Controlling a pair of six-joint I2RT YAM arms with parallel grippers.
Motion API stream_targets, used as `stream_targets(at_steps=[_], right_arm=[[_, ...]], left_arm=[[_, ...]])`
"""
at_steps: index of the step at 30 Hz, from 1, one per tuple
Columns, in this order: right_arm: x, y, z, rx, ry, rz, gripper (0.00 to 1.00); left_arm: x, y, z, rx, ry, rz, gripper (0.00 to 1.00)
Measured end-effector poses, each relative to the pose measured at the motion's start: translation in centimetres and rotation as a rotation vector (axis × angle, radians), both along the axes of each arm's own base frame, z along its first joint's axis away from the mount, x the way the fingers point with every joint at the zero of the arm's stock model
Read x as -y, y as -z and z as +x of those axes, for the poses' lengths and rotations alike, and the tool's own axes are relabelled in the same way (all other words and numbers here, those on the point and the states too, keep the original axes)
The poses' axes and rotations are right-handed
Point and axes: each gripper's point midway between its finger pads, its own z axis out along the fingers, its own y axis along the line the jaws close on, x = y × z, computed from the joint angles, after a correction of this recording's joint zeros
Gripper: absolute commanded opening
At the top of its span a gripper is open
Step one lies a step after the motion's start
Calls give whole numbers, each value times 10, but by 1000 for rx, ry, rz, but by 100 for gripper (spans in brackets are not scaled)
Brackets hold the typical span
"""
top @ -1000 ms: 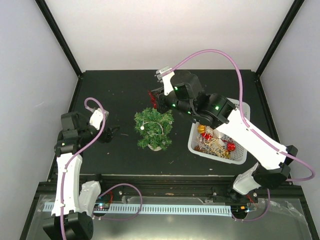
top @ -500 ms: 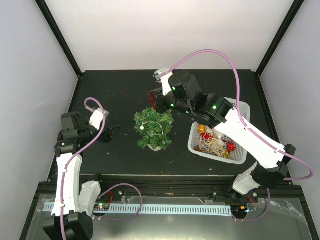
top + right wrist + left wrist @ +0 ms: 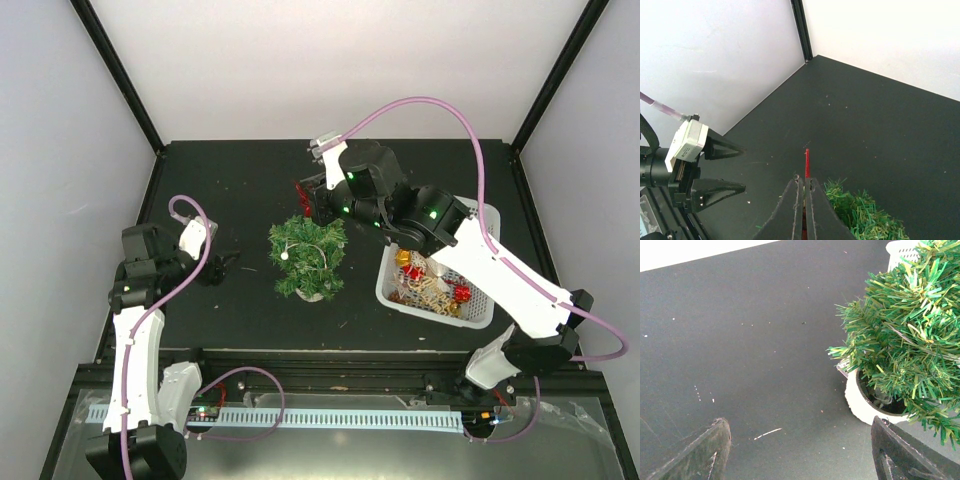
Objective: Decorate the small christmas tree
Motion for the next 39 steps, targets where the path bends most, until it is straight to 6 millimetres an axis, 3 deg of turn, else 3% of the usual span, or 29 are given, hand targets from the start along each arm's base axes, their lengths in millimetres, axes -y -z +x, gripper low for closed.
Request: stream_targets(at_steps=[27,39], right_arm=[[-2,10,3,-11,12,-31,1],[1,5,4,1,27,-26,1]], left_arm=[[0,0,0,1,1,0,78],[0,0,0,1,1,0,78]])
